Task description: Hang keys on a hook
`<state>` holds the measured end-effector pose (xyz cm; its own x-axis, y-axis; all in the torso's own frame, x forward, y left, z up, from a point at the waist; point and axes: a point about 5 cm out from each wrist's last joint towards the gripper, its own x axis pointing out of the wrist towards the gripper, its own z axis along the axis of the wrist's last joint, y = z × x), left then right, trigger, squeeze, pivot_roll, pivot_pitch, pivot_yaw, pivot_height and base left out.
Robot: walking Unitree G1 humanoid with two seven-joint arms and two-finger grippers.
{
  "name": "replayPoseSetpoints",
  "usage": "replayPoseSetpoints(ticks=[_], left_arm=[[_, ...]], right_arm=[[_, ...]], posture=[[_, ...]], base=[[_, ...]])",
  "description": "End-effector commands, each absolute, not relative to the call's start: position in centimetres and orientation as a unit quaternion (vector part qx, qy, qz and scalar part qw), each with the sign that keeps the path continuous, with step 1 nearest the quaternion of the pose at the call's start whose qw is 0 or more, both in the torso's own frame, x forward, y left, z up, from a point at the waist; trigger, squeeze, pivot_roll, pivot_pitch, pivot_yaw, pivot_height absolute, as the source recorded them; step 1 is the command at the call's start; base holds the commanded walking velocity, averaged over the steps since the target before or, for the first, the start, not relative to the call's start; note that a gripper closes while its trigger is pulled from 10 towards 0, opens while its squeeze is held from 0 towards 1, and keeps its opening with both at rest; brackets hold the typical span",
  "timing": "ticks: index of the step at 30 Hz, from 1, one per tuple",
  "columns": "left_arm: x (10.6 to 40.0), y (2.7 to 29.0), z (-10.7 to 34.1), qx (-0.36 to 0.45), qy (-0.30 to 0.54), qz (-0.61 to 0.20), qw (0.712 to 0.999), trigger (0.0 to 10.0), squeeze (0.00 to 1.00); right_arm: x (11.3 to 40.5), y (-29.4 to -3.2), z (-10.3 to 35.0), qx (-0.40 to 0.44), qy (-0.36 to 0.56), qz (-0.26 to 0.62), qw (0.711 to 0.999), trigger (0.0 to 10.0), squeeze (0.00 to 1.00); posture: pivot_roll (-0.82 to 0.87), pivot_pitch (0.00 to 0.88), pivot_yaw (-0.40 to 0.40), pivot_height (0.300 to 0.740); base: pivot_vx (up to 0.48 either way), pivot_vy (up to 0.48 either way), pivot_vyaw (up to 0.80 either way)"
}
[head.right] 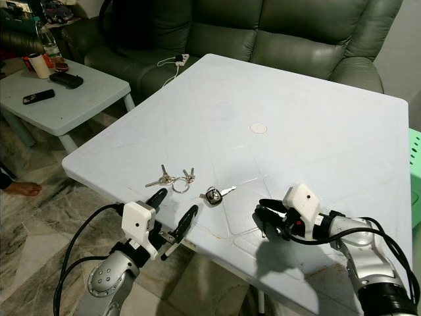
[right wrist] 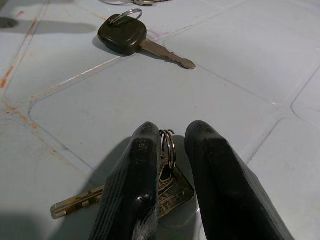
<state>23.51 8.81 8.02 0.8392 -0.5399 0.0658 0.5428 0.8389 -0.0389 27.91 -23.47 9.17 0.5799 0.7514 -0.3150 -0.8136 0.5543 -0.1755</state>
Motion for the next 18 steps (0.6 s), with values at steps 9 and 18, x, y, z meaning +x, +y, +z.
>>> replayPoseSetpoints(ticks=[9, 18], left_arm=[[23.45, 8.75, 8.24, -0.027, -0.030, -0.286, 0.957, 10.0, 0.00], [23.49, 8.76, 8.27, -0.026, -0.031, -0.287, 0.957, 10.0, 0.00]], right_arm=[[27.73, -24.72, 9.92, -0.148, 0.088, 0.448, 0.877, 10.0, 0.00], [27.51, -24.72, 9.99, -0.148, 0.073, 0.450, 0.878, 10.0, 0.00]], posture=[[-0.06, 0.068, -0.024, 0.721], [-0.06, 0.070, -0.021, 0.721]], base=[[0.000, 0.000, 0.00], [0.000, 0.000, 0.00]])
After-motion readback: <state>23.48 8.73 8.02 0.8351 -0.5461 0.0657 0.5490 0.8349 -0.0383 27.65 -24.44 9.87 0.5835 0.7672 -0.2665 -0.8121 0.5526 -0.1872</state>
